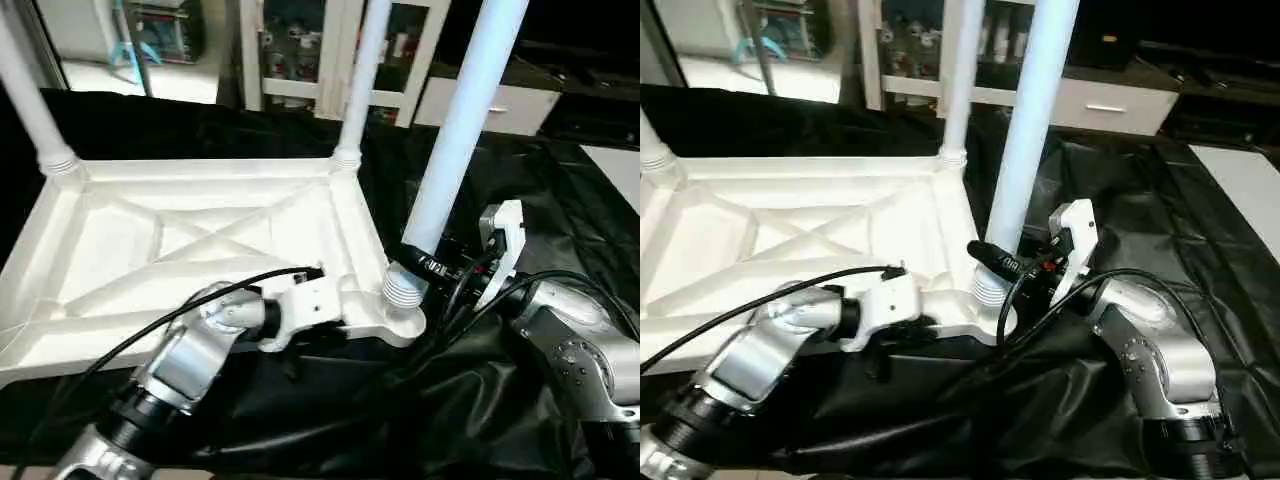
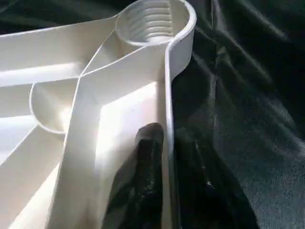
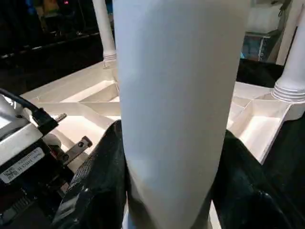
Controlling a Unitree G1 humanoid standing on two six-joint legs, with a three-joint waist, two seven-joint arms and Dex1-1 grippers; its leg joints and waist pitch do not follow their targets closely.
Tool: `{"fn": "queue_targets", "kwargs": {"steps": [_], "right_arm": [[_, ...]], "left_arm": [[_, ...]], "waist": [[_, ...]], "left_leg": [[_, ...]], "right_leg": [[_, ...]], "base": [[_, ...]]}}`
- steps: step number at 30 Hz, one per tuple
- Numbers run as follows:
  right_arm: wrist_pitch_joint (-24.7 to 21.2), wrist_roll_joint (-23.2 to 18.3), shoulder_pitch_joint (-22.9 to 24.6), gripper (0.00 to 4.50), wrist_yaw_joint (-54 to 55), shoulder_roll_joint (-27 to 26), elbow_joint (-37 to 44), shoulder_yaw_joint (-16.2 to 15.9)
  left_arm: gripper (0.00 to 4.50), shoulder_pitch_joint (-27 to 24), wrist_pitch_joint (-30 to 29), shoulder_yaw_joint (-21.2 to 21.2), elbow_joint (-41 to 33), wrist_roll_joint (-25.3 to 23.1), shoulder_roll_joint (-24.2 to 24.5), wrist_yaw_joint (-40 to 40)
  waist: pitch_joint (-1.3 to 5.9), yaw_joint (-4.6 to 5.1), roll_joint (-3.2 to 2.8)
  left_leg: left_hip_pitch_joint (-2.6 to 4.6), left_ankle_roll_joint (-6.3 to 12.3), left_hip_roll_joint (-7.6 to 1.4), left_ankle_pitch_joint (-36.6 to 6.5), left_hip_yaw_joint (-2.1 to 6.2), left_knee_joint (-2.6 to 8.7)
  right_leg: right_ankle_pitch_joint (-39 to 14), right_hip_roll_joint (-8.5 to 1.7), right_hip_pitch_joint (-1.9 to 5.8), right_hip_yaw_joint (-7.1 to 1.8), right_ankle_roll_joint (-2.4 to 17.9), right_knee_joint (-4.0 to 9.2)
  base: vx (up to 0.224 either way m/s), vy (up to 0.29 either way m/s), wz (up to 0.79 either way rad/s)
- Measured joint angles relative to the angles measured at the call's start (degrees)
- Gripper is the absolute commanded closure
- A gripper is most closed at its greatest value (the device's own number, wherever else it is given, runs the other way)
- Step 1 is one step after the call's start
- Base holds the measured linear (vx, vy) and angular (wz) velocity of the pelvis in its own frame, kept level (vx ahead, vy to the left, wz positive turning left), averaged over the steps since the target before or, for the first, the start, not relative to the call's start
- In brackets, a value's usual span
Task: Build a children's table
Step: Rotate table base
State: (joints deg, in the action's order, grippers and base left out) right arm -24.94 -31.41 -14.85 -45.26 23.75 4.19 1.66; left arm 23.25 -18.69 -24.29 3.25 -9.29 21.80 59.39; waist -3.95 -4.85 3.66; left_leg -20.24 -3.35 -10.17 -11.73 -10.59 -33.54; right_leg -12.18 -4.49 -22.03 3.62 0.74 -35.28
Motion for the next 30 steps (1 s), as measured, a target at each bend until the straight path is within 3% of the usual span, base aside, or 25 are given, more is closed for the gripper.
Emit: {"fn": "queue_targets", "kwargs": {"steps": [4,8,12,16,17,19,22,25,30], "right_arm": [[0.0,-0.3,0.0,2.62,0.5,-0.3,0.2,0.3],[0.0,-0.5,0.1,2.62,1.1,-0.7,0.5,0.4],[-0.1,-0.7,1.1,2.62,1.3,-0.8,1.1,1.0],[-0.1,-0.7,1.1,2.62,1.6,-0.8,1.4,1.0],[-0.1,-0.7,1.1,2.62,1.4,-0.7,1.4,1.0],[-0.1,-0.7,1.2,2.62,1.2,-0.2,1.4,1.2],[-0.1,-0.6,0.8,2.62,1.1,0.3,1.3,1.4],[-0.1,-0.6,0.1,2.62,0.9,2.0,1.3,1.9],[-0.1,-0.2,-1.1,2.62,-0.7,5.5,-0.1,3.8]], "left_arm": [[3.70,0.3,0.4,3.4,1.8,1.4,-5.5,-6.0],[3.70,7.1,2.2,12.9,3.3,5.2,-12.1,-18.1],[3.70,7.7,2.7,18.5,3.3,9.3,-15.7,-23.7],[3.70,5.7,0.6,13.9,3.2,7.3,-11.7,-19.3],[3.70,5.6,1.3,8.3,3.3,3.9,-6.4,-15.3],[3.70,4.0,1.3,5.0,4.5,1.4,-3.1,-11.5],[3.35,3.8,-1.5,4.0,5.6,1.2,-4.0,-9.7],[3.32,5.6,-5.8,3.9,6.1,2.3,-4.7,-9.5],[2.87,9.0,-6.0,2.9,9.9,2.9,-7.5,-8.8]], "waist": [[-0.11,-0.27,-0.17],[-0.07,-0.21,-0.24],[-0.08,0.03,-0.27],[-0.09,-0.08,-0.27],[-0.08,-0.06,-0.29],[-0.14,-0.03,-0.41],[-0.17,-0.57,-0.38],[-0.18,-0.75,-0.39],[-0.18,-0.79,-0.42]], "left_leg": [[-0.24,0.05,-0.01,0.0,0.01,-0.09],[-0.39,0.10,-0.12,0.1,0.01,-0.28],[-0.40,0.12,-0.13,0.1,-0.01,-0.26],[-0.57,0.40,-0.17,0.2,-0.01,-0.25],[-0.62,0.39,-0.20,0.2,0.02,-0.25],[-0.72,0.40,-0.18,0.2,-0.02,-0.26],[-0.97,0.44,-0.18,0.3,-0.03,-0.36],[-0.96,0.50,-0.16,0.3,-0.15,-0.38],[-0.93,0.55,-0.16,0.3,-0.29,-0.39]], "right_leg": [[0.0,0.00,-0.09,0.03,0.0,0.00],[0.2,0.00,-0.12,0.10,0.0,0.03],[0.2,0.01,-0.17,0.09,0.0,0.06],[0.2,0.06,-0.34,0.10,0.0,0.03],[0.2,0.10,-0.40,0.11,0.0,0.04],[0.2,0.10,-0.51,0.07,0.0,0.04],[0.3,0.07,-0.68,0.07,0.0,0.02],[0.3,0.01,-0.68,0.04,0.0,0.01],[0.4,-0.04,-0.68,0.00,0.0,0.01]], "base": [[0.000,0.000,0.00],[0.000,0.000,0.00],[0.000,0.000,0.00],[0.000,0.000,0.00],[0.000,0.000,0.00],[0.000,0.000,0.00],[0.000,0.000,0.00],[0.000,0.000,0.00],[0.000,0.000,0.00]]}}
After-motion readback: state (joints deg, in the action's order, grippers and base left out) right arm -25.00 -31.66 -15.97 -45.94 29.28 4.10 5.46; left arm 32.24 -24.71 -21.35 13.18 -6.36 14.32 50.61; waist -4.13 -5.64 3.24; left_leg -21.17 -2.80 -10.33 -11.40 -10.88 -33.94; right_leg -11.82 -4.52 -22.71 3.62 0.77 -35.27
